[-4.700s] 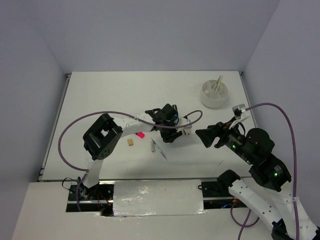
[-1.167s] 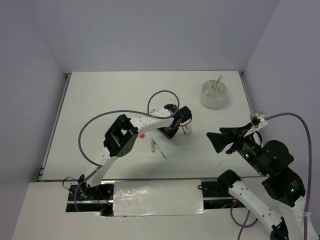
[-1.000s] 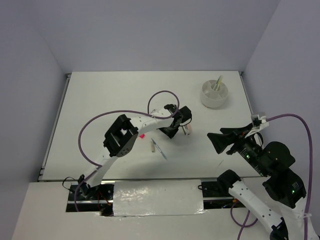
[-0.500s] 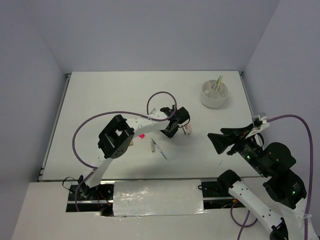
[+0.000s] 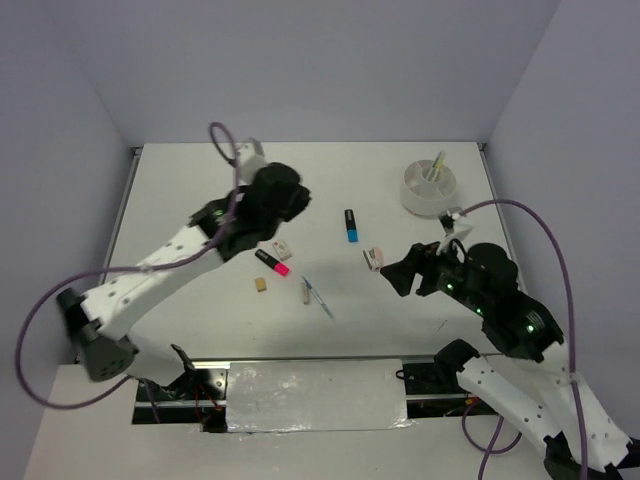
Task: Sort the stationery into containers
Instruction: Pick up the pen from the center of the board.
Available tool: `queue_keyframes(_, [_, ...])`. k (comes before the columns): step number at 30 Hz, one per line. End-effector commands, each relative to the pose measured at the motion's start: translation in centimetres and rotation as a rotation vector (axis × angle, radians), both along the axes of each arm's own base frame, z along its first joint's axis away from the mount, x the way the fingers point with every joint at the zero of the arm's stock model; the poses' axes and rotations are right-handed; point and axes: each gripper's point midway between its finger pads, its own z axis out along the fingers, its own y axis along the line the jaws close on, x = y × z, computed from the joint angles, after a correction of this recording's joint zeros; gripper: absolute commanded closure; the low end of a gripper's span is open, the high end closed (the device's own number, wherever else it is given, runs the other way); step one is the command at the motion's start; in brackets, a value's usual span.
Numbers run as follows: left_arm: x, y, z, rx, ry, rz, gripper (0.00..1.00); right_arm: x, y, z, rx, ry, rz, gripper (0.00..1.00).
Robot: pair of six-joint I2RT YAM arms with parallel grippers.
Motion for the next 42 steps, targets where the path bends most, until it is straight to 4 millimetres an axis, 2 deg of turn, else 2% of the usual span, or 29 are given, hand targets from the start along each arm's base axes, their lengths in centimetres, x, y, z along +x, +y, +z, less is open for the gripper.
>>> queue_keyframes(1, [-0.8,5.9,3.5,0.189,-0.19,-0.134,1.0,1.7,2.7,-2.6,-0.008,0.107,0.056,0.24])
queue_keyframes(2, [-1.2,7.3,4.4,0.199,-0.236,-0.162,0.98,2.1,3.5,-3.0,-0.003,0.121,0.079,0.24])
queue_keyframes(3, [-3.0,8.9,5.4,0.194,-0.293,-0.202,0.96,2.4,4.1,-4.2,-0.014,0.159,0.091,0.25])
queue_keyframes(4, [-4.2,8.7,6.1,0.227,-0.354,-0.314,0.96,2.7,5.4,-5.8,-0.043,0.214,0.12,0.26])
queue_keyframes(5, [-5.1,9.7,6.5,0.249,-0.388,-0.345,0.95,3.4,6.0,-6.4,-0.062,0.211,0.104,0.26])
queue_keyframes(6, [-7.1,11.1,7.2,0.287,-0.445,-0.38,0.94,3.7,6.6,-7.0,-0.089,0.22,0.099,0.26])
queue_keyframes(7, [-8.5,11.2,7.0,0.298,-0.455,-0.441,0.94,3.7,8.0,-8.9,-0.151,0.261,0.117,0.26])
queue_keyframes(8, [-10.1,12.2,7.5,0.302,-0.49,-0.458,0.94,4.3,8.4,-9.5,-0.183,0.26,0.101,0.27])
queue_keyframes(9, [-11.0,12.7,7.4,0.31,-0.494,-0.472,0.95,4.6,9.1,-9.6,-0.201,0.261,0.112,0.26])
queue_keyframes(10, [-11.7,13.2,7.2,0.321,-0.495,-0.481,0.95,4.9,9.9,-11.3,-0.253,0.29,0.113,0.27])
queue_keyframes(12, [-13.1,14.3,6.3,0.347,-0.483,-0.497,0.97,6.1,10.2,-12.1,-0.296,0.277,0.074,0.27])
queue_keyframes(13, [-13.4,14.6,5.9,0.361,-0.474,-0.504,0.98,6.5,10.5,-13.3,-0.328,0.294,0.068,0.27])
queue_keyframes(16, [-13.5,16.5,3.6,0.429,-0.402,-0.45,1.0,6.6,11.6,-14.6,-0.375,0.293,0.1,0.29])
queue_keyframes(17, [-13.5,17.2,2.5,0.452,-0.37,-0.43,1.0,6.2,12.3,-15.6,-0.407,0.298,0.134,0.31])
queue_keyframes(18, [-13.3,17.9,2.3,0.473,-0.362,-0.393,1.0,6.1,12.6,-16.2,-0.425,0.293,0.147,0.37])
queue_keyframes(20, [-13.5,18.4,1.5,0.485,-0.359,-0.383,1.0,6.3,13.1,-17.5,-0.457,0.303,0.154,0.41])
queue_keyframes(24, [-13.7,18.8,0.9,0.49,-0.394,-0.373,1.0,6.2,14.2,-18.7,-0.492,0.292,0.19,0.47])
queue_keyframes(25, [-13.6,18.9,0.9,0.488,-0.407,-0.362,1.0,6.3,14.4,-18.9,-0.505,0.289,0.19,0.48])
queue_keyframes(28, [-13.7,19.0,-0.5,0.489,-0.403,-0.359,1.0,6.7,14.8,-19.8,-0.548,0.292,0.191,0.49])
queue_keyframes(32, [-13.8,19.2,-1.3,0.489,-0.384,-0.354,1.0,6.8,15.8,-21.3,-0.57,0.316,0.207,0.5])
queue_keyframes(33, [-13.8,19.3,-1.4,0.488,-0.382,-0.354,1.0,6.6,15.9,-22.2,-0.594,0.33,0.212,0.5])
queue_keyframes(35, [-13.9,19.2,-1.6,0.486,-0.379,-0.355,1.0,7.1,16.4,-22.4,-0.604,0.331,0.203,0.5])
queue_keyframes(37, [-13.9,19.2,-1.8,0.484,-0.375,-0.357,1.0,7.1,16.2,-23.8,-0.651,0.362,0.193,0.5])
queue_keyframes(42, [-14.0,19.2,-1.9,0.484,-0.372,-0.359,1.0,7.0,16.4,-25.1,-0.672,0.384,0.179,0.51])
